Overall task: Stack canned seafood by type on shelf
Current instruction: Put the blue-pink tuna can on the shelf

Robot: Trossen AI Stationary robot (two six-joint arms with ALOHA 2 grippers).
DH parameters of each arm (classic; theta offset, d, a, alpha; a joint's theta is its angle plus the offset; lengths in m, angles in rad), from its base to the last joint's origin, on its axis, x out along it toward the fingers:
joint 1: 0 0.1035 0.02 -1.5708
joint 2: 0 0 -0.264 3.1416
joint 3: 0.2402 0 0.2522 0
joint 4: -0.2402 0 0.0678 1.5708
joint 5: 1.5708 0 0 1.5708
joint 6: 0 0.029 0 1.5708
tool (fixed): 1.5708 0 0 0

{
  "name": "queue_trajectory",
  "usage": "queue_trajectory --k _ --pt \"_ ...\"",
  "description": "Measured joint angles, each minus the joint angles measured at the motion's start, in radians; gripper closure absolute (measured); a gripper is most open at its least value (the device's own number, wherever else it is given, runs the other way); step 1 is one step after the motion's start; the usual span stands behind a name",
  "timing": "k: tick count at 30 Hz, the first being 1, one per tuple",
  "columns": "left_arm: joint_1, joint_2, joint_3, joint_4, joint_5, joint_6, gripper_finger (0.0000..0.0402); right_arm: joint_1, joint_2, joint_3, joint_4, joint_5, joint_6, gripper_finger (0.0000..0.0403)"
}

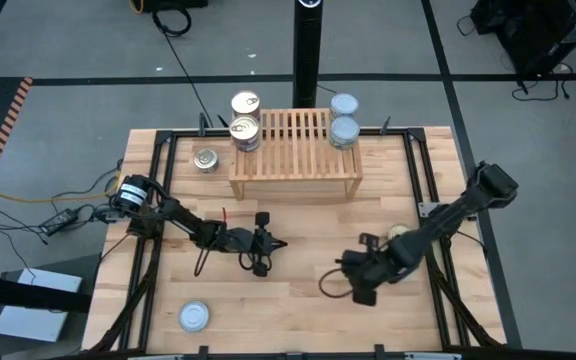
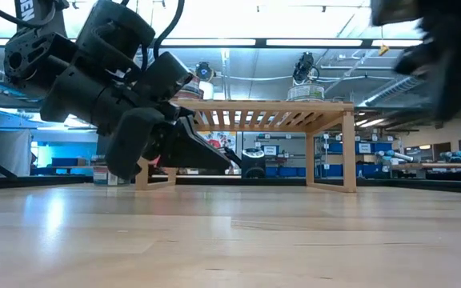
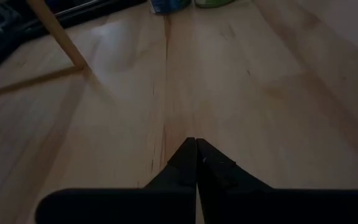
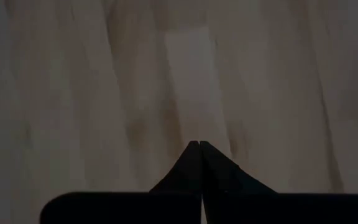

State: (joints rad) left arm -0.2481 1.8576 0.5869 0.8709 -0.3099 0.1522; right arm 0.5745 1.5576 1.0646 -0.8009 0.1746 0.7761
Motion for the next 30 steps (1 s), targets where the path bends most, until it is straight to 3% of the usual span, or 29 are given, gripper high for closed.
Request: queue_trajectory --k 8,12,19,26,30 --pt "0.000 0.000 0.000 -0.001 0.000 0.000 0.0398 0.084 -0.093 0.014 -0.324 -0.094 0.376 0.0398" --pt "0.000 0.000 0.000 -0.004 0.000 -0.002 0.0398 0.087 -0.095 0.014 -0.442 -0.113 0.454 0.0396" --pt "0.000 0.000 0.000 -0.012 0.000 -0.006 0.0398 0.043 -0.071 -0.109 -0.459 -0.139 0.471 0.0399" --pt "0.000 0.000 0.000 -0.011 0.000 -0.007 0.0398 -0.040 -0.071 -0.258 -0.454 -0.080 0.579 0.0399" --pt "0.000 0.000 0.000 -0.010 0.000 -0.012 0.0398 -0.068 -0.077 -0.293 -0.413 -0.070 0.549 0.0400"
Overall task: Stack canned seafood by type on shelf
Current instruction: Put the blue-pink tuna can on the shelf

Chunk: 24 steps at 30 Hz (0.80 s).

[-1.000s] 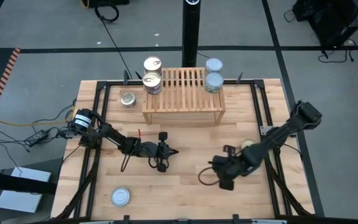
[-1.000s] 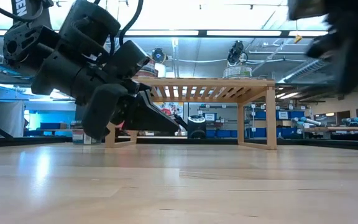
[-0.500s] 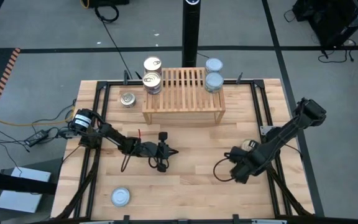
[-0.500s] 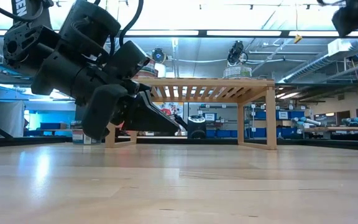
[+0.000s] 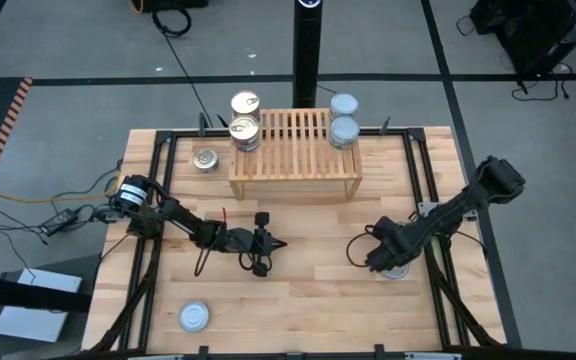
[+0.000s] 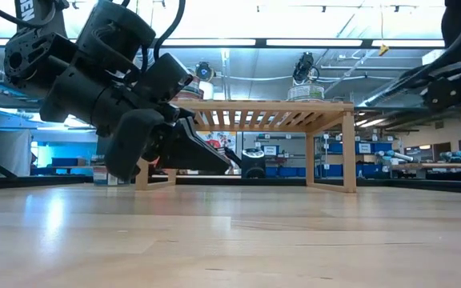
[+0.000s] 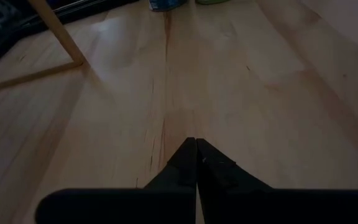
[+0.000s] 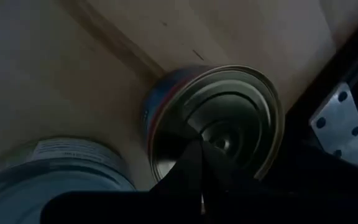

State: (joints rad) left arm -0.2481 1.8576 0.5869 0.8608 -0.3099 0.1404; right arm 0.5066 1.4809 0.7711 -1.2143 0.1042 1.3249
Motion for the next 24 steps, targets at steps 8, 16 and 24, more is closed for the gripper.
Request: queue_trajectory --k 8,16,24 --pt "0.000 0.000 0.000 0.004 0.000 -0.038 0.0398 -0.056 0.002 0.051 0.139 0.067 -0.095 0.0400" --pt "0.000 0.000 0.000 0.012 0.000 -0.073 0.0398 -0.120 0.013 0.079 0.547 0.083 -0.366 0.0400" --pt "-0.004 0.000 0.000 0.019 0.000 -0.127 0.0398 -0.128 0.020 0.156 0.678 0.048 -0.597 0.0400"
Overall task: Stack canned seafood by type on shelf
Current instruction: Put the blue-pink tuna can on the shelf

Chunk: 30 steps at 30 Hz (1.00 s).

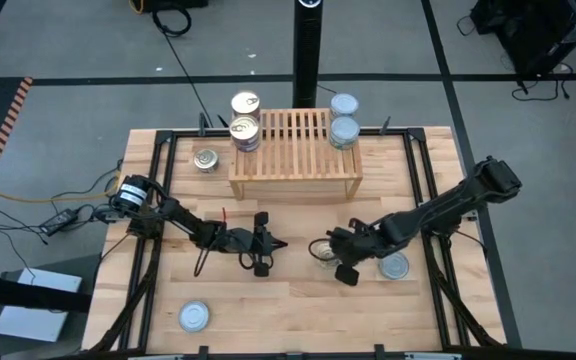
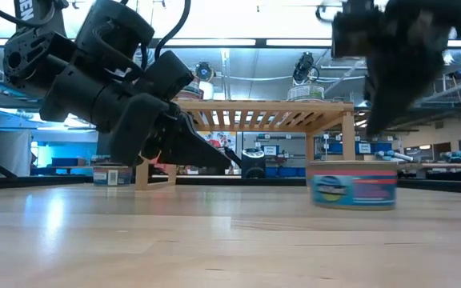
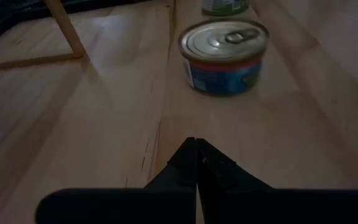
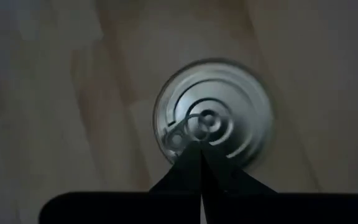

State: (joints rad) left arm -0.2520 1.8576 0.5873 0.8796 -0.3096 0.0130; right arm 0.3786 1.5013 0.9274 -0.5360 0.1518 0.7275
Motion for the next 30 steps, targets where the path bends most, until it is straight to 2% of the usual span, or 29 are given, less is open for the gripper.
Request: queue_trajectory --k 6,9,12,14,20,25,30 --pt "0.000 0.000 0.000 0.020 0.000 -0.037 0.0398 0.032 -0.001 0.122 -0.271 0.161 0.035 0.0399" --pt "0.002 0.000 0.000 0.022 0.000 -0.107 0.0398 0.030 -0.001 0.095 -0.315 0.135 0.086 0.0399" --pt "0.003 0.000 0.000 0.020 0.000 -0.174 0.0398 0.027 0.000 0.024 -0.198 0.047 0.072 0.0400" --pt "0.003 0.000 0.000 0.021 0.000 -0.202 0.0397 0.027 0.000 -0.020 -0.104 0.030 0.058 0.0400" --pt "0.003 0.000 0.023 -0.005 0.005 -0.253 0.0370 0.024 0.000 -0.131 0.138 0.031 0.055 0.0400" --pt "0.003 0.000 0.088 -0.048 0.071 -0.280 0.0337 0.023 0.003 -0.203 0.341 0.034 0.019 0.0400" --pt "0.003 0.000 0.162 -0.163 0.085 -0.304 0.0302 0.020 0.005 -0.240 0.449 0.080 -0.036 0.0400"
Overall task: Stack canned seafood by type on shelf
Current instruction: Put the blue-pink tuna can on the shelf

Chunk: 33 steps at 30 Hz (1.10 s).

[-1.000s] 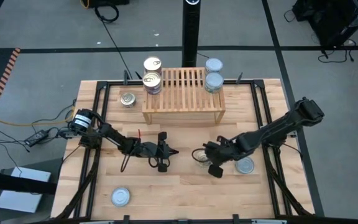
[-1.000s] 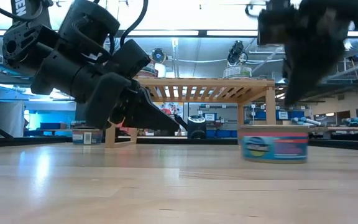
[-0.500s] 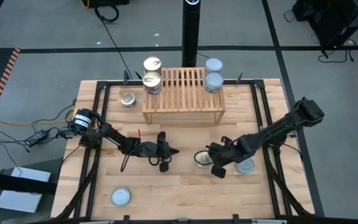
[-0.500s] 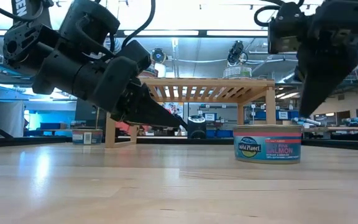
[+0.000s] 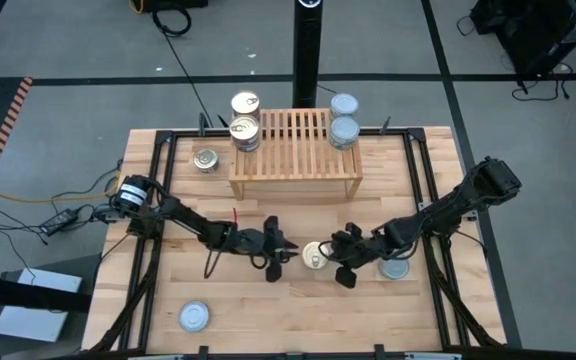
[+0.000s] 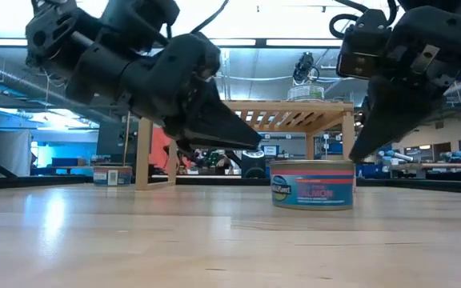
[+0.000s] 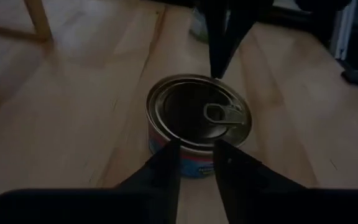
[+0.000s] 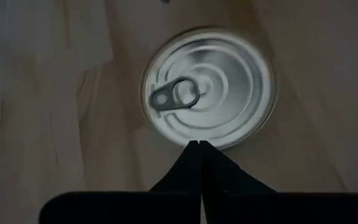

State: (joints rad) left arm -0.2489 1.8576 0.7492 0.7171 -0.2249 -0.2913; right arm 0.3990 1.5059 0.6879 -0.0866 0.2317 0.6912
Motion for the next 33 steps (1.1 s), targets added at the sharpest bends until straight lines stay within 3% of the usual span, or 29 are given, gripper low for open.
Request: queue_trajectory --k 9,18,33 --pt "-0.020 0.000 0.105 -0.232 -0.101 -0.032 0.0277 -0.025 0.039 -0.019 0.092 0.034 -0.025 0.0400" --pt "-0.021 0.001 0.197 -0.440 -0.113 -0.030 0.0276 -0.036 0.141 -0.017 0.318 0.052 -0.131 0.0400" --pt "-0.012 -0.067 0.261 -0.722 -0.201 -0.051 0.0280 -0.027 0.141 -0.017 0.336 0.073 -0.179 0.0398"
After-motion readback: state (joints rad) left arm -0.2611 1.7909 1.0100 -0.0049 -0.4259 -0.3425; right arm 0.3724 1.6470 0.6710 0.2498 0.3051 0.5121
